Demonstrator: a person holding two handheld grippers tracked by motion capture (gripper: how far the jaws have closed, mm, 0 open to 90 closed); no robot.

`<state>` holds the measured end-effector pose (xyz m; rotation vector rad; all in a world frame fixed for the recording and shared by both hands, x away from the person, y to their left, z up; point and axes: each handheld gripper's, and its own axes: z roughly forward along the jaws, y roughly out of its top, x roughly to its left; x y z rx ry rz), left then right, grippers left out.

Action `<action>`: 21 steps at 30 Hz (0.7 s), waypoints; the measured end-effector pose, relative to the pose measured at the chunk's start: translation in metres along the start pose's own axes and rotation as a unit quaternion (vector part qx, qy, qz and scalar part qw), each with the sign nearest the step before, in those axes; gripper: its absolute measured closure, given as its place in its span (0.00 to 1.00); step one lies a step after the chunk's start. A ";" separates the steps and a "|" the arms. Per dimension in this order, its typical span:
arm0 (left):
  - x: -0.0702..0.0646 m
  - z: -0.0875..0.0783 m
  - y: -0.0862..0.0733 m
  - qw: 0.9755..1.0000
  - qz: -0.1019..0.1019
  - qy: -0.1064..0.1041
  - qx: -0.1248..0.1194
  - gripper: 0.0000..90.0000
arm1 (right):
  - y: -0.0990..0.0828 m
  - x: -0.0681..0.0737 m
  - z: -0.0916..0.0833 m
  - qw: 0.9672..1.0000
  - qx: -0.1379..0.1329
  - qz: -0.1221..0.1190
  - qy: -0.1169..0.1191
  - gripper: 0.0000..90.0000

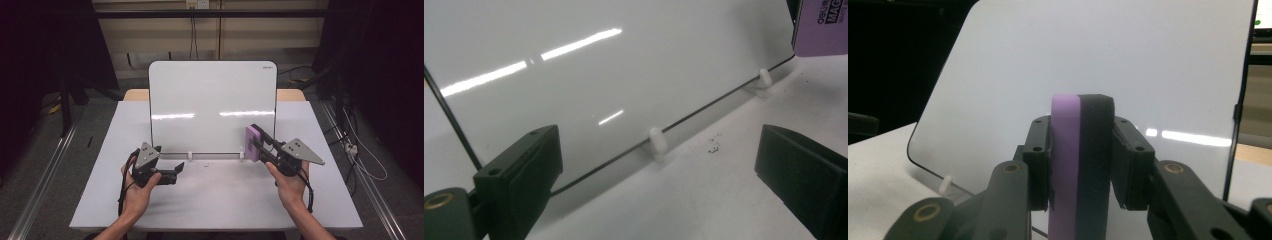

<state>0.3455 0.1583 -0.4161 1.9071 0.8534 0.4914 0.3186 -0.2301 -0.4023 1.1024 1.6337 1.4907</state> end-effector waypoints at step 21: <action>0.023 -0.025 -0.028 0.998 -0.031 0.040 -0.026 0.08 | 0.009 -0.007 0.012 0.990 0.069 -0.109 -0.058 0.73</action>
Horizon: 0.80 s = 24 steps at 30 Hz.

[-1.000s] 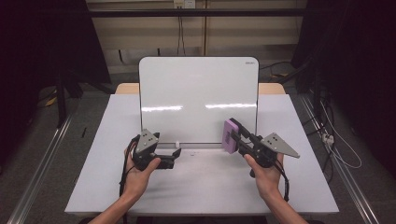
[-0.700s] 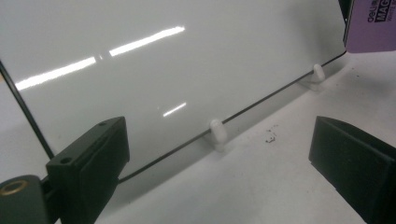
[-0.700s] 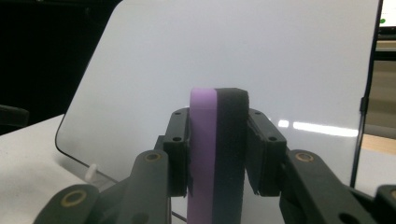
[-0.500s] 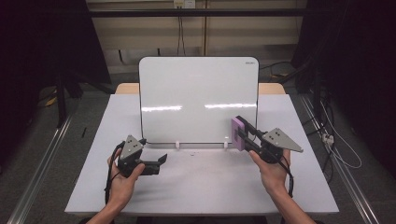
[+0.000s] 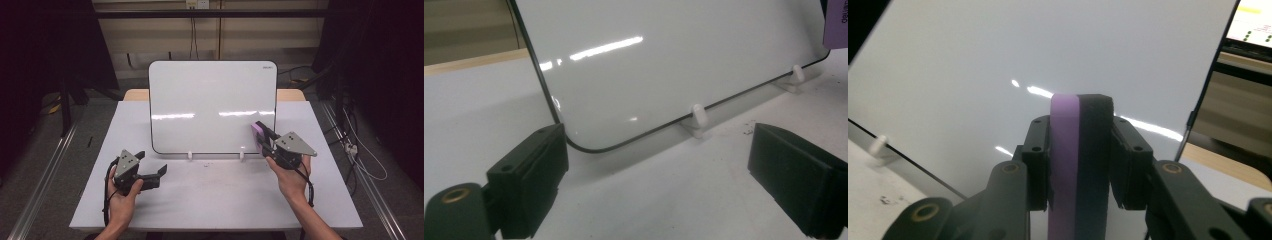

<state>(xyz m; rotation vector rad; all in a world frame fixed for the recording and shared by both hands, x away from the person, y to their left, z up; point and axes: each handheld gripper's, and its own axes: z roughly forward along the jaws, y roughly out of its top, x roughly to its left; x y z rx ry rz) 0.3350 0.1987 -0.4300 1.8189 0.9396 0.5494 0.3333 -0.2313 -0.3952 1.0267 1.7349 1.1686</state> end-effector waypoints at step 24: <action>0.002 0.005 -0.004 1.000 -0.008 -0.007 0.003 0.06 | 0.012 0.029 0.038 0.971 0.126 -0.198 -0.049 0.73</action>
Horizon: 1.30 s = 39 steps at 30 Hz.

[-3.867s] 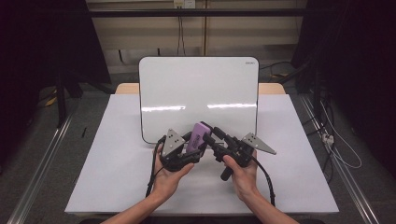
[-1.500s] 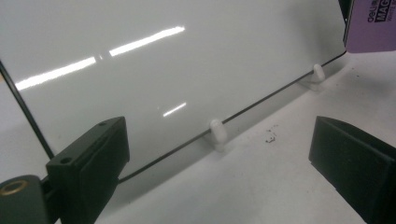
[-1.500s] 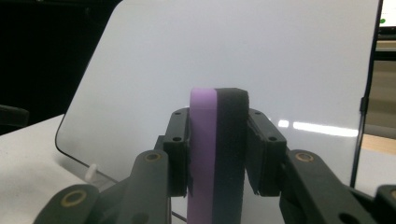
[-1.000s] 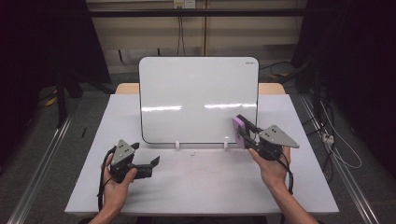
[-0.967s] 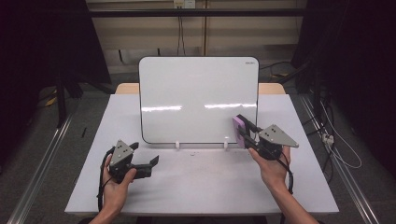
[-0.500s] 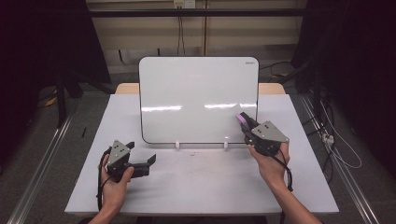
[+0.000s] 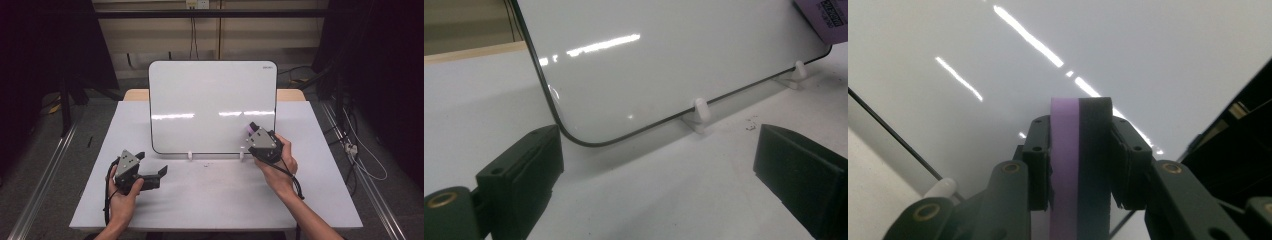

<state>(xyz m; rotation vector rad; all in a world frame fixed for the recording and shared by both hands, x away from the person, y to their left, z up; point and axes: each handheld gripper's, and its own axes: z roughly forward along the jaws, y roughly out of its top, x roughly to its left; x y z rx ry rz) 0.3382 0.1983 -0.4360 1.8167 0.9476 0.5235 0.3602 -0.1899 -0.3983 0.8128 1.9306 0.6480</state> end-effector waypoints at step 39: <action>0.003 -0.003 0.000 1.000 -0.008 0.010 -0.007 0.04 | -0.026 -0.024 0.000 0.978 -0.049 0.193 0.065 0.06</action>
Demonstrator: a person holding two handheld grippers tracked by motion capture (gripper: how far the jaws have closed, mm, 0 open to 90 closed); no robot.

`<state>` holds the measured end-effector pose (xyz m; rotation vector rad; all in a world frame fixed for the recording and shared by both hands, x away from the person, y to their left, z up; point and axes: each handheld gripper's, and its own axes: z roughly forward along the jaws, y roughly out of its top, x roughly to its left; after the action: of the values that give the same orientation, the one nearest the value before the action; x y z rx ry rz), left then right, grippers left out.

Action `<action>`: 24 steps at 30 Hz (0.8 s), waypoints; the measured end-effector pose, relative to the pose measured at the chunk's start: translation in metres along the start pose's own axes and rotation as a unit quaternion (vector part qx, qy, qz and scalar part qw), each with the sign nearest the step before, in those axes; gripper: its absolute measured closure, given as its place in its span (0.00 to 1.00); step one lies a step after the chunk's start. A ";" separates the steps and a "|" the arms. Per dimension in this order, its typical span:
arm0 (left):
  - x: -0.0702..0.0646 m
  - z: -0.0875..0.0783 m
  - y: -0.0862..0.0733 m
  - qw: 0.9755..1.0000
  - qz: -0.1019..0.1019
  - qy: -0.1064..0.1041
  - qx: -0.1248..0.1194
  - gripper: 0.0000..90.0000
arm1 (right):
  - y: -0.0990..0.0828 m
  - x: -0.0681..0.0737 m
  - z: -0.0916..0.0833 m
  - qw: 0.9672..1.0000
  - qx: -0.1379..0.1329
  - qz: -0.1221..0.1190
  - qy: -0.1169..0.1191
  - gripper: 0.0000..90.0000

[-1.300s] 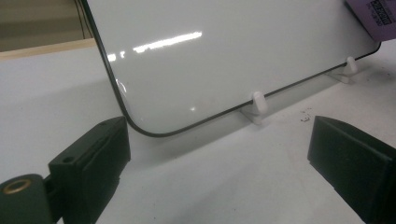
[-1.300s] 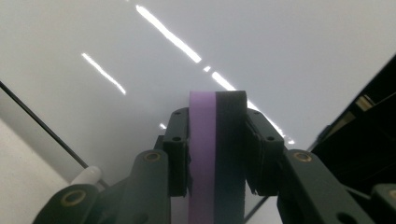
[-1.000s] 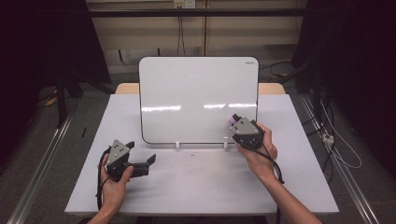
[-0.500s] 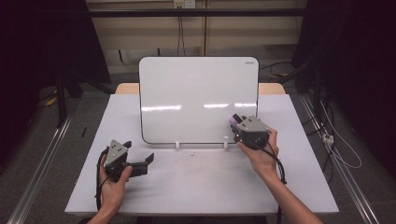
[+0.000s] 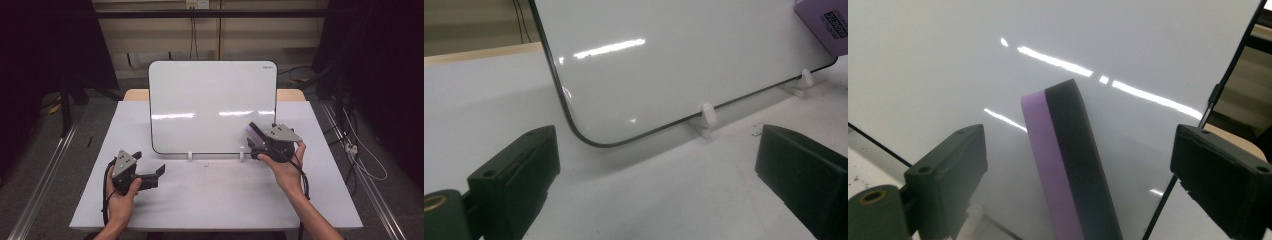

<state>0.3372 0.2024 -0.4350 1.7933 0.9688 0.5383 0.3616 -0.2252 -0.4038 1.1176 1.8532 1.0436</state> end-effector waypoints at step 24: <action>0.000 -0.001 0.000 1.000 0.000 0.012 0.000 0.05 | -0.021 -0.019 -0.033 0.997 -0.022 0.069 0.018 0.05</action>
<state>0.3362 0.2033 -0.4345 1.7906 0.9845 0.5616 0.3332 -0.2579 -0.4059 1.2212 1.7921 1.1848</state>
